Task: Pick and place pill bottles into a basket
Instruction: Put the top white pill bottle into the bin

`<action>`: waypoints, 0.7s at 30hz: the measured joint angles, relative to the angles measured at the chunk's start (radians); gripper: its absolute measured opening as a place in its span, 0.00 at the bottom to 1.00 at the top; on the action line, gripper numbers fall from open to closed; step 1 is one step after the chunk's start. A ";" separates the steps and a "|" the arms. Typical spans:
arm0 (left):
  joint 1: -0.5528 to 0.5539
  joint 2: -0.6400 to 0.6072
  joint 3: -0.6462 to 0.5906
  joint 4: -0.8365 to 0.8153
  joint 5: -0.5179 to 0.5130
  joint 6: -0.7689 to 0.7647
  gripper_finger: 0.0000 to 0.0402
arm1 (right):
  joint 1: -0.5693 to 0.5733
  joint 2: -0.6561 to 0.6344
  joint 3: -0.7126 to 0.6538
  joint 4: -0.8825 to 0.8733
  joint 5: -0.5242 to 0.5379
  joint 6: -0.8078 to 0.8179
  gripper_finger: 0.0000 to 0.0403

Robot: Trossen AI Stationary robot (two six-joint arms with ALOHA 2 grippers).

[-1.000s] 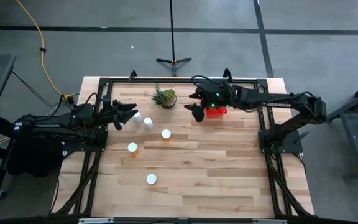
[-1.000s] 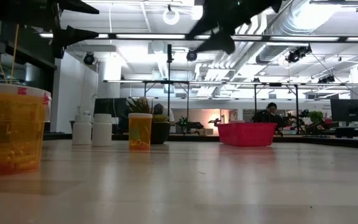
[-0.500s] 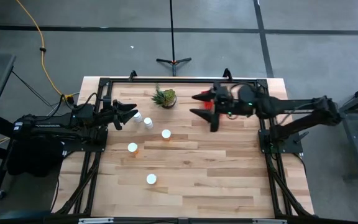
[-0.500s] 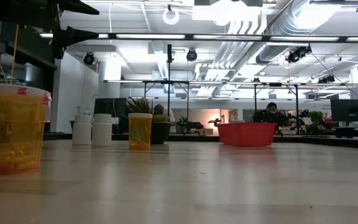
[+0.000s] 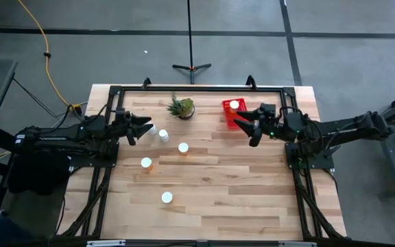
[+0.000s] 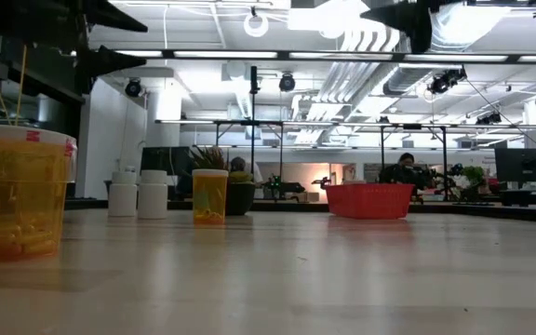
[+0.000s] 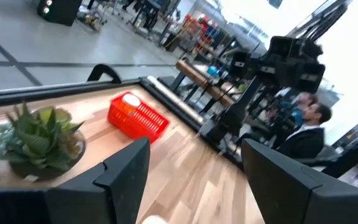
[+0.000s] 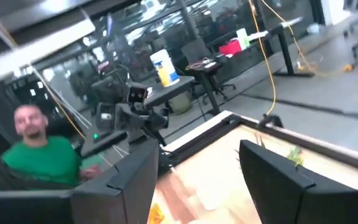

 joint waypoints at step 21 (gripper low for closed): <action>0.000 0.226 0.076 -0.220 0.054 0.315 0.85 | -0.004 0.003 -0.032 0.017 -0.031 0.033 0.54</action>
